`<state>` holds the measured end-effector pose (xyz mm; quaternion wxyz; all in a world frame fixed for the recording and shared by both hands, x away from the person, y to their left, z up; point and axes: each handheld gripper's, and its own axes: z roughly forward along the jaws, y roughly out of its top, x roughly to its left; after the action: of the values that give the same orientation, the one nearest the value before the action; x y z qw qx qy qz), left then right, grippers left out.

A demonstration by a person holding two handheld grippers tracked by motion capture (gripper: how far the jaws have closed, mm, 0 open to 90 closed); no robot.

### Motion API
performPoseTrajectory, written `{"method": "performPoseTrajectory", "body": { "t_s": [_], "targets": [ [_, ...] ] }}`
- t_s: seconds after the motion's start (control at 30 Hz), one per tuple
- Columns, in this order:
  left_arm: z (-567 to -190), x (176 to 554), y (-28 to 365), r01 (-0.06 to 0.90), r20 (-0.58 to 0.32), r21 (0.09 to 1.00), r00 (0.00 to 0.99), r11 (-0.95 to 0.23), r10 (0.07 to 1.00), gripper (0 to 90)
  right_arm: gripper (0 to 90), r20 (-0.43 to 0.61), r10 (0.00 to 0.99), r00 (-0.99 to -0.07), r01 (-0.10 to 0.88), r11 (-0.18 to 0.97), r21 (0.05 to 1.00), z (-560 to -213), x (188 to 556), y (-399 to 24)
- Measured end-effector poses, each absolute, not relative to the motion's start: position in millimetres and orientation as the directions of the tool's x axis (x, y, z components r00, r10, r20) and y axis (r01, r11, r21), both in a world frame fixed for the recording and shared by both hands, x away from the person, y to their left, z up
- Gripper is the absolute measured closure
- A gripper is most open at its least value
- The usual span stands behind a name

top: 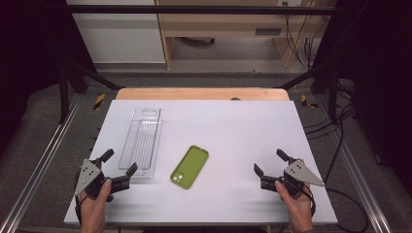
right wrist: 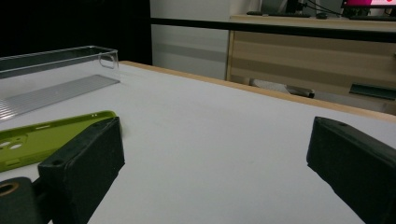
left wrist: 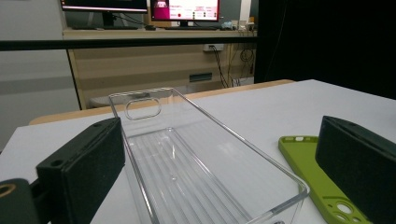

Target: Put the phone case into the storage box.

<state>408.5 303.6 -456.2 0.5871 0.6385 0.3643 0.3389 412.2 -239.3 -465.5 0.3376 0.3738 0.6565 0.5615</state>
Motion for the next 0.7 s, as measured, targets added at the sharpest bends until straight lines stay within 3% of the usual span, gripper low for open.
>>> {"method": "performPoseTrajectory", "body": {
  "t_s": [0.27, 0.7],
  "targets": [
    [-457, 409, 304, 0.073, 0.01, 0.996, 0.502, -0.054, 0.865, 1.2, 8.0, -0.022, 0.866, -0.499, 0.152, 0.112, 0.982, -465, 413, -238],
    [-457, 409, 305, 0.079, 0.009, 0.995, 0.49, -0.055, 0.871, 1.2, 16.3, -0.105, 0.84, -0.533, 0.18, 0.234, 0.955, -445, 429, -220]
  ]
}}
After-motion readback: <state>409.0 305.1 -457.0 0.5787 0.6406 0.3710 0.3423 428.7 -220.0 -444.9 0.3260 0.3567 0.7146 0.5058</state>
